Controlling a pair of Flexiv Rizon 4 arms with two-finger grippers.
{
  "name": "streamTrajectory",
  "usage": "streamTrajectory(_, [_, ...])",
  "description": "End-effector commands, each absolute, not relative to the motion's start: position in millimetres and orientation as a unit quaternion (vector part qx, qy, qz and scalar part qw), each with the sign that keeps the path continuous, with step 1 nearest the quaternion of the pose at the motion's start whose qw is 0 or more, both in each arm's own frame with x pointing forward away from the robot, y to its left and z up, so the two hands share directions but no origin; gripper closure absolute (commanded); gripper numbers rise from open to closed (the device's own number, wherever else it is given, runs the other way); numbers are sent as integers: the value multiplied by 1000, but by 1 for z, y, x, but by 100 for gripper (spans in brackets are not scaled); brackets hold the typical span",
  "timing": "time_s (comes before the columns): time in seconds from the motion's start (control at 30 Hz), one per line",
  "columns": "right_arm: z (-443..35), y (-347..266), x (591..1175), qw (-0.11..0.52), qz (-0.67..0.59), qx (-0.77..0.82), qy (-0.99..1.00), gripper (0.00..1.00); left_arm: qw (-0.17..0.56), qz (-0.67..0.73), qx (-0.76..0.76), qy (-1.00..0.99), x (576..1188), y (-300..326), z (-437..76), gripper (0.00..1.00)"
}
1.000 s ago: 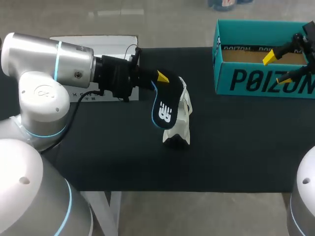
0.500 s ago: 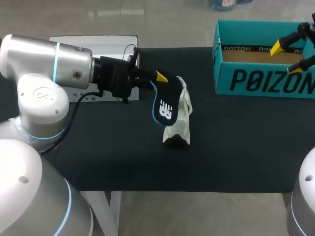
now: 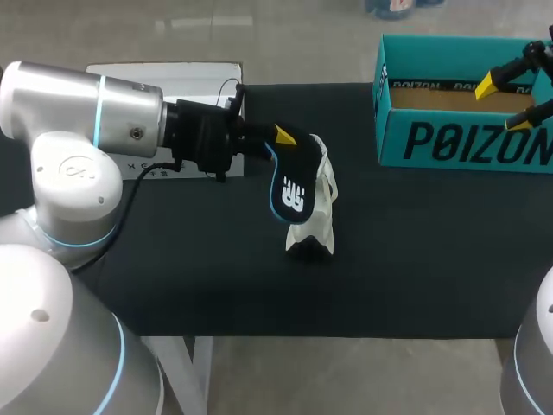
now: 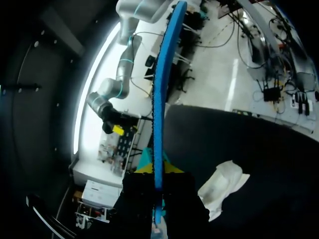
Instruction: Take the shoe out of the shoebox, open the shoe tongue, remove and reinsert the insole, then place the shoe into the shoebox
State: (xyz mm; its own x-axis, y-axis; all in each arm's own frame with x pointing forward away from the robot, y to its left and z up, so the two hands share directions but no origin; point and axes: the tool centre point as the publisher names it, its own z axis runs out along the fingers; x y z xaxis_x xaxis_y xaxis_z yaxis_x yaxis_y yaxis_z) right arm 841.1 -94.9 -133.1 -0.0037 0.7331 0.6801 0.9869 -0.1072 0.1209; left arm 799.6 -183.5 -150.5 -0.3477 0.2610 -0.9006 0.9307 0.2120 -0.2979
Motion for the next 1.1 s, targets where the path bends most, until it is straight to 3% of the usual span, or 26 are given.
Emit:
streamTrajectory(0.03, [-133,-95,840,203,-311,-677,-636,0,370,-451,435,686,799,-184,-150,100])
streamTrajectory(0.5, [-133,-95,840,203,-311,-677,-636,0,310,-411,408,754,827,-196,-228,100])
streamTrajectory(1.1, [-133,-95,840,203,-311,-677,-636,0,291,-430,418,745,835,-201,-240,100])
